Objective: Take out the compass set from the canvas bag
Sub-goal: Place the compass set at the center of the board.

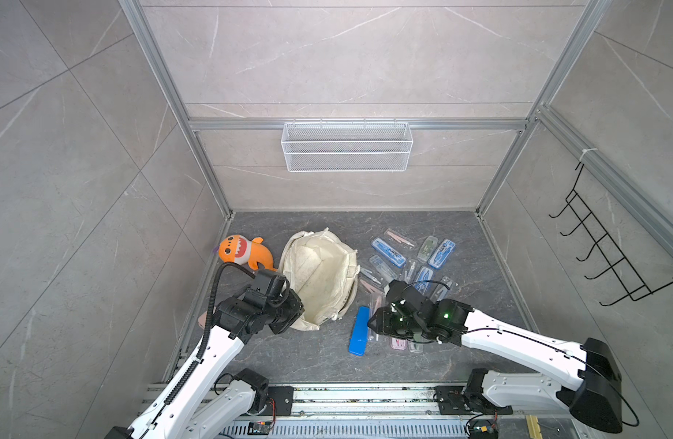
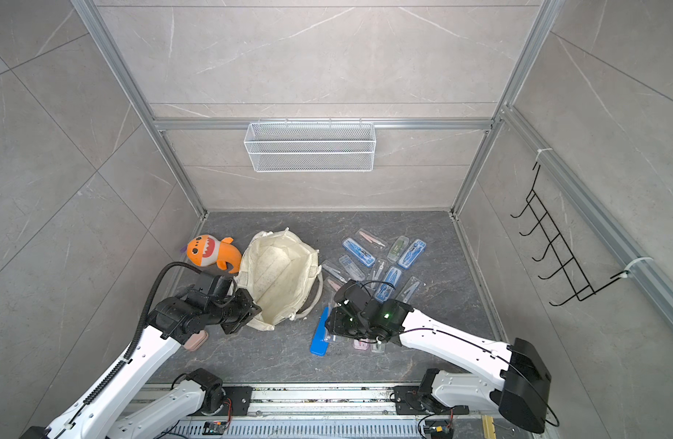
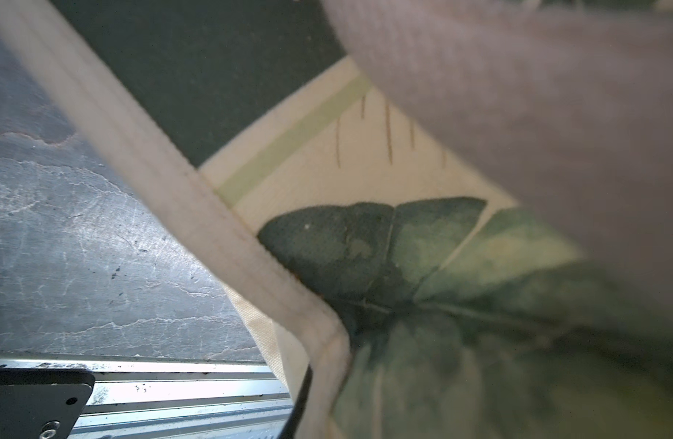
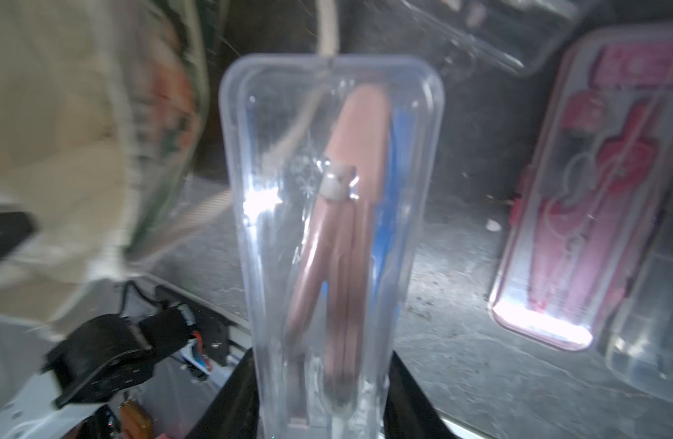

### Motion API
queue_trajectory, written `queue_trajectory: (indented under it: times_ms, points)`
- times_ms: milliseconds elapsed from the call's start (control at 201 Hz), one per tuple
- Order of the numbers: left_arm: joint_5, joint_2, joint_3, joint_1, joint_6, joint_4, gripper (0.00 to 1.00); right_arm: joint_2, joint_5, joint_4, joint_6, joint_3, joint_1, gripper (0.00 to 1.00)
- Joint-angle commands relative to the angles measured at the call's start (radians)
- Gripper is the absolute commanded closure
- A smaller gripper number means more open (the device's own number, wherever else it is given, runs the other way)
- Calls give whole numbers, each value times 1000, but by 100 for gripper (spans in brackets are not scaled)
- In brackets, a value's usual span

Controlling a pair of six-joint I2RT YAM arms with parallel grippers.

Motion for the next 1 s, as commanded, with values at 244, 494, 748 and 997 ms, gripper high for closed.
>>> queue_trajectory:
  times_ms: [244, 494, 748, 997]
  points:
    - [77, -9, 38, 6, 40, 23, 100, 198, 32, 4, -37, -32, -4, 76]
    - [99, -29, 14, 6, 42, 32, 100, 260, 40, 18, -4, -40, -6, 58]
    - [122, -13, 12, 5, 64, 19, 100, 128, 95, -56, 16, -29, -6, 41]
    - [118, -27, 16, 4, 84, -16, 100, 25, 154, -172, -52, 120, -6, 39]
